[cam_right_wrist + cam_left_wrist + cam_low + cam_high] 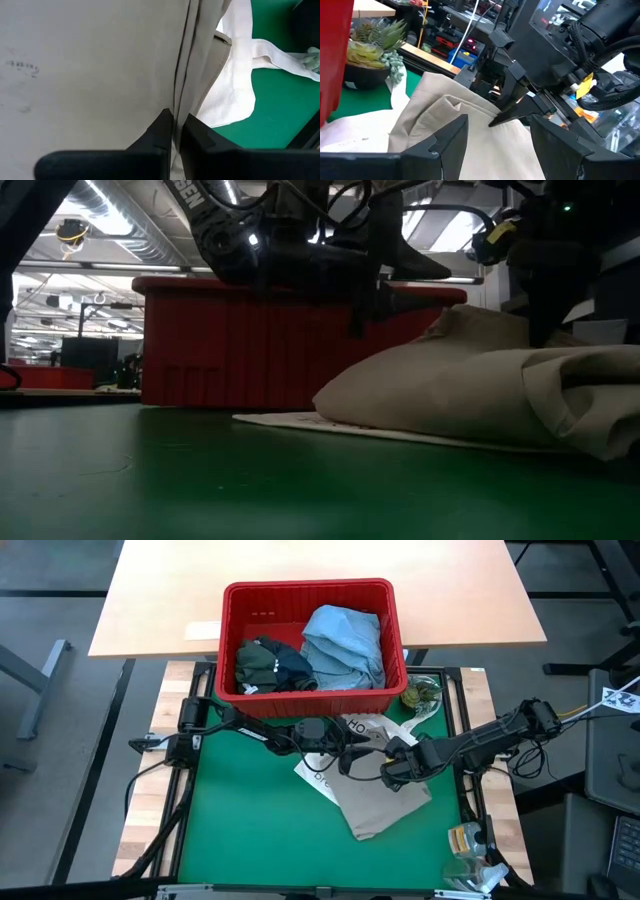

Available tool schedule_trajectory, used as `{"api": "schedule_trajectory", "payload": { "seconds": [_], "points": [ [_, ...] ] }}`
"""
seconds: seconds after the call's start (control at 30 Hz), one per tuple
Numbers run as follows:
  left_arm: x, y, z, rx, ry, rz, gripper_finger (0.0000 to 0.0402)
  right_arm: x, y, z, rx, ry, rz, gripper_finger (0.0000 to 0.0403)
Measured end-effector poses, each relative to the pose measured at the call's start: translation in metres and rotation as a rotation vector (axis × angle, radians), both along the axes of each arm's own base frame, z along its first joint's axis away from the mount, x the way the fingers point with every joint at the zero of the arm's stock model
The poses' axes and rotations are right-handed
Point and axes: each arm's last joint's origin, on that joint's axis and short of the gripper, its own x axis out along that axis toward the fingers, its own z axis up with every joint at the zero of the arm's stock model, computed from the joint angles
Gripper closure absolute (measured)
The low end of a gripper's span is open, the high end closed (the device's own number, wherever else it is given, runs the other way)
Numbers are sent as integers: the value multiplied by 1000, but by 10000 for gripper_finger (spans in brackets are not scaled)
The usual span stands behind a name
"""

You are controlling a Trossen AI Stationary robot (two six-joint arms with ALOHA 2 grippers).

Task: Fold Laundry from Bin
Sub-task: Fold the brown shorts

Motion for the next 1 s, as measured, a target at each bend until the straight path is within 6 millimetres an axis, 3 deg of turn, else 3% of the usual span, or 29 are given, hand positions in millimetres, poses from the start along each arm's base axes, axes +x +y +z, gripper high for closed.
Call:
{"api": "schedule_trajectory", "payload": {
  "seconds": [0.3, 0.63, 1.0],
  "points": [
    [0, -6, 0, 114, 6, -24, 209, -1, 0, 0, 5, 10, 2, 377],
    [0, -6, 3, 118, 3, -28, 236, -9, -2, 0, -5, 97, -3, 373],
    [-5, -7, 19, 145, 6, -34, 246, -9, -1, 1, 30, 112, 12, 247]
  ]
}}
